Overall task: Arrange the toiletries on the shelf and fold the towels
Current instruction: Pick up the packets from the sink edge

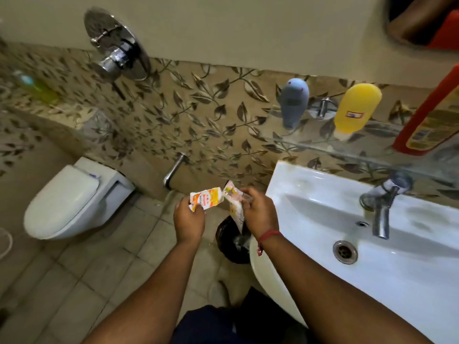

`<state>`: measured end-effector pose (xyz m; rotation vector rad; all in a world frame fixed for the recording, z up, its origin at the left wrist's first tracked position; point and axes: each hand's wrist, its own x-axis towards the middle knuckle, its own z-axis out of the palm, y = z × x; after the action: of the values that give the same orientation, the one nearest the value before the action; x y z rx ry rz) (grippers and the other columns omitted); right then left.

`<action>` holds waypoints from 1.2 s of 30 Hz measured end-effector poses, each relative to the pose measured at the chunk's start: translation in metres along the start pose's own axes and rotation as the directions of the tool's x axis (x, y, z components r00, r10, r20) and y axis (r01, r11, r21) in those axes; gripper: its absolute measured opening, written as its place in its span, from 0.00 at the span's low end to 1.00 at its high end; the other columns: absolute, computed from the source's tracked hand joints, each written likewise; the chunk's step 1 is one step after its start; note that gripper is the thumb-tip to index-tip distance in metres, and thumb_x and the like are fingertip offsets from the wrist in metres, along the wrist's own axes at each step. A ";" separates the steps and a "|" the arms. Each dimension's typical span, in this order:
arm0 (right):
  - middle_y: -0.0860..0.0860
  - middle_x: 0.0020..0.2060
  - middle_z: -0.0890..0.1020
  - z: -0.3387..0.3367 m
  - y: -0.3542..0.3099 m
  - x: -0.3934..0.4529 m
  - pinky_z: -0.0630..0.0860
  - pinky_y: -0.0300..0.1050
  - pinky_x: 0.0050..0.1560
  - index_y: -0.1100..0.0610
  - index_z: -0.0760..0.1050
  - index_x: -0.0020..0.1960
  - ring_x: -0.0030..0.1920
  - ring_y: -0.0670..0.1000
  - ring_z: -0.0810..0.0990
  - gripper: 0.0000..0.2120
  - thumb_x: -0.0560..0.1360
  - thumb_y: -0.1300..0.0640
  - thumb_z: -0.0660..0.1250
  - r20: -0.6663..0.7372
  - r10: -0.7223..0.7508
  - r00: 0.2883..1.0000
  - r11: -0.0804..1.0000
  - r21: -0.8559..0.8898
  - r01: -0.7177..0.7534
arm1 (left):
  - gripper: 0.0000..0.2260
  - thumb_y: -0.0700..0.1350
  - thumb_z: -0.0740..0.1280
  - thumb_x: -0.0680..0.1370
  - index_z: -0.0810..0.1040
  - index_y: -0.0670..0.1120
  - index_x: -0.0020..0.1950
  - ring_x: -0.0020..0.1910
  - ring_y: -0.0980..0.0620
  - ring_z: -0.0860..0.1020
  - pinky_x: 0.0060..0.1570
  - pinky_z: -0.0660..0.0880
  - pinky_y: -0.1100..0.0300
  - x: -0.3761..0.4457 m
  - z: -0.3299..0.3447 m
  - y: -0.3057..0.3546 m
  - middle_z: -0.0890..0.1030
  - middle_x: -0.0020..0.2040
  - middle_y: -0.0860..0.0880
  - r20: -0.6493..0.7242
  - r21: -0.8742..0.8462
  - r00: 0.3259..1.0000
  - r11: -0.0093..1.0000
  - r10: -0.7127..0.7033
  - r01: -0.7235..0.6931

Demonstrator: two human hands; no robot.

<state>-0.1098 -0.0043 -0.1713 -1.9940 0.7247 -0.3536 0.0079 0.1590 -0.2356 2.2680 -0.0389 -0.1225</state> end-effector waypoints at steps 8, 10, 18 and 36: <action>0.56 0.51 0.83 0.107 0.005 0.012 0.76 0.48 0.52 0.55 0.81 0.53 0.53 0.58 0.81 0.10 0.75 0.60 0.63 0.100 0.161 0.982 0.971 -0.197 -0.139 | 0.09 0.39 0.68 0.79 0.82 0.39 0.57 0.55 0.37 0.79 0.49 0.69 0.56 0.034 -0.041 -0.041 0.81 0.55 0.38 0.147 0.170 0.986 0.984 -0.074 0.049; 0.57 0.51 0.83 0.136 0.015 0.023 0.76 0.47 0.51 0.56 0.81 0.52 0.53 0.59 0.81 0.10 0.75 0.62 0.62 0.056 0.266 0.962 0.950 -0.184 -0.252 | 0.09 0.38 0.68 0.78 0.82 0.39 0.57 0.55 0.39 0.79 0.50 0.69 0.58 0.061 -0.036 -0.067 0.82 0.55 0.39 0.223 0.208 0.971 0.978 -0.082 0.035; 0.66 0.56 0.80 0.233 0.106 0.049 0.73 0.49 0.55 0.64 0.79 0.60 0.57 0.64 0.78 0.16 0.78 0.60 0.58 -0.030 0.521 0.853 0.819 -0.264 -0.510 | 0.15 0.38 0.65 0.79 0.79 0.46 0.64 0.57 0.41 0.82 0.52 0.74 0.57 0.120 0.030 -0.154 0.84 0.57 0.43 0.432 0.304 0.889 0.953 -0.151 0.014; 0.54 0.78 0.55 0.430 0.439 0.093 0.63 0.61 0.71 0.47 0.51 0.78 0.75 0.63 0.58 0.29 0.81 0.47 0.59 -0.010 0.706 0.708 0.547 -0.627 -0.555 | 0.34 0.55 0.60 0.82 0.48 0.47 0.83 0.82 0.40 0.44 0.78 0.43 0.40 0.156 0.321 -0.402 0.48 0.83 0.43 0.897 0.393 0.442 0.409 0.027 -0.823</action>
<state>0.0340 0.0714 -0.7714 -2.0892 1.4692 0.6464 0.1255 0.1625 -0.7604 2.7415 -1.6359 -1.0047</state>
